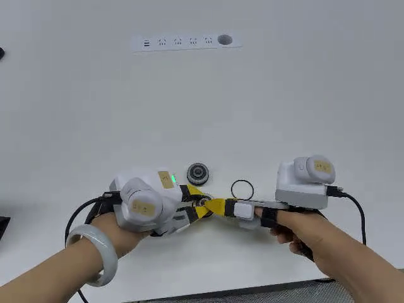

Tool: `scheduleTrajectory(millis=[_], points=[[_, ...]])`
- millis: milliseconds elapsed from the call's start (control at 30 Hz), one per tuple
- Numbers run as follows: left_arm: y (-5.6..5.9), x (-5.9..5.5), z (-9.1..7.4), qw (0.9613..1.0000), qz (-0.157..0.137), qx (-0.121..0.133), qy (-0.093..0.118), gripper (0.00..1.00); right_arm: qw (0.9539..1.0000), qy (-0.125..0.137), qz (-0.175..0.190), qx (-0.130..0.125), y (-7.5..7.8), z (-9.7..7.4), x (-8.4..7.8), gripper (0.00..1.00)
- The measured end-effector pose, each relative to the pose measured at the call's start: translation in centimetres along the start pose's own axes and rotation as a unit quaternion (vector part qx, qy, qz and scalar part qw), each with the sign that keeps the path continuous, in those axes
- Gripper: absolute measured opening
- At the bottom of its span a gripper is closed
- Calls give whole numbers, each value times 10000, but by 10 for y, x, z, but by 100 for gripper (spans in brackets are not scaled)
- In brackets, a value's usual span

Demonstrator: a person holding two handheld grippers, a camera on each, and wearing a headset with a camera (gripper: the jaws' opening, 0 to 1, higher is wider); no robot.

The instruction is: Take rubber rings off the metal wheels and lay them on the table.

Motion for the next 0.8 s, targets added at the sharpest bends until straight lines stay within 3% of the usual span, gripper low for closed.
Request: scheduleTrajectory(millis=[233, 800], points=[[0, 0, 0, 10000, -15, 6, -2, 13, 10000, 37, 16, -2, 3, -3, 0, 21], [0, 0, 0, 10000, -14, 1, 0, 13, 9997, 70, -143, -178, 8, -4, 1, 5]])
Point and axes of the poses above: the centre of the closed fingertips' face, and the gripper's own axes: z roughly forward along the fingers, y roughly to its right, x roughly out of its top, the point moved 3 cm from there along -z, roughly backward along the fingers, and after that the axes turned 6 degrees about -x, right-handed, at the moved point
